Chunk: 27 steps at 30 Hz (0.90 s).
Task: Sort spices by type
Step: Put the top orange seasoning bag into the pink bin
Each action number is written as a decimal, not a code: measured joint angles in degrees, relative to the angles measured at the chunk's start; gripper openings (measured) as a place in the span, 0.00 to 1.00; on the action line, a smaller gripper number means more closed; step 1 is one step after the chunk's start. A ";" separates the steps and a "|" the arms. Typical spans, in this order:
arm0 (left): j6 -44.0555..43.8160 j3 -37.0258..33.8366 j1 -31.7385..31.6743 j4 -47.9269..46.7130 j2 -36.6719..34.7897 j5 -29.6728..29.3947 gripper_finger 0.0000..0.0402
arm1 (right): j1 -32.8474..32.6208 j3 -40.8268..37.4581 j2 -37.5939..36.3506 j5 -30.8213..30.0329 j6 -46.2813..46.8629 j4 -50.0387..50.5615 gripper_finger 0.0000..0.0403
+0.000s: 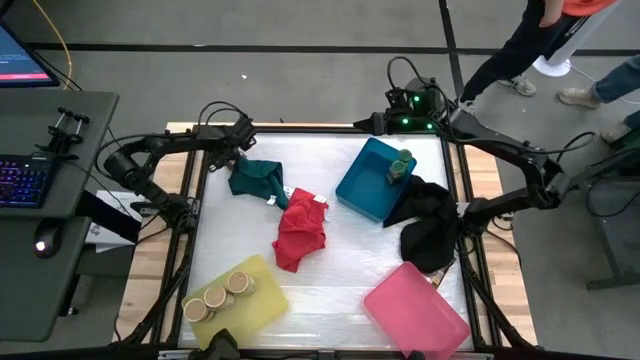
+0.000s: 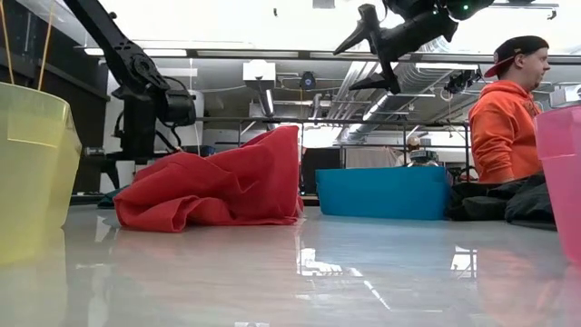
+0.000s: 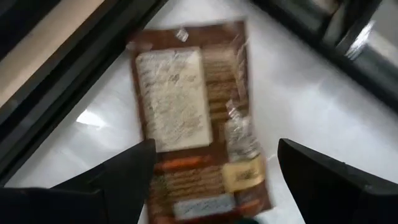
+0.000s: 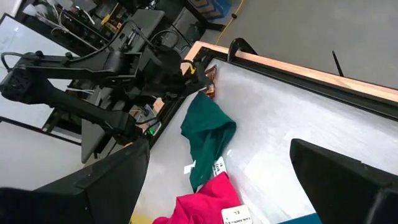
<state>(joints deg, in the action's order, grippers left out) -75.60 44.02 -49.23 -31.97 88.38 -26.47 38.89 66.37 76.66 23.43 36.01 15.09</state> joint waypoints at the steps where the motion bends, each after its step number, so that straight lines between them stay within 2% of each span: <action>1: -0.41 0.01 0.00 0.42 0.00 -0.45 0.81 | 0.00 0.00 0.00 -0.01 0.00 0.00 0.95; 4: -0.76 -0.01 0.00 0.22 -0.05 -0.53 0.81 | 0.00 0.00 0.00 -0.03 0.02 0.02 0.95; 8: -0.48 -0.01 -0.04 -0.52 -0.25 4.15 0.81 | 0.00 0.00 0.00 -0.03 0.00 0.03 0.95; 12: 4.83 -0.01 0.28 -1.09 -2.23 7.24 0.81 | 0.00 0.00 0.00 -0.03 -0.01 0.04 0.95; 14: 6.69 -0.01 0.64 -3.11 -3.95 6.04 0.81 | 0.00 0.00 0.00 -0.03 -0.09 0.04 0.95; 17: 4.58 -0.01 1.07 -7.61 -6.31 1.55 0.81 | 0.00 0.00 0.00 -0.04 -0.04 0.04 0.95; 23: 3.27 -0.19 0.46 -7.93 -5.26 1.95 0.81 | 0.12 0.00 0.01 -0.06 -0.23 0.07 0.95; 27: -1.49 -0.23 0.68 -8.77 -3.81 0.31 0.81 | 0.11 0.00 0.00 -0.01 0.06 0.07 0.95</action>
<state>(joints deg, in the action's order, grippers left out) -77.09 43.79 -48.56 -40.74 84.57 -26.17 39.00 66.37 76.66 23.42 36.06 15.16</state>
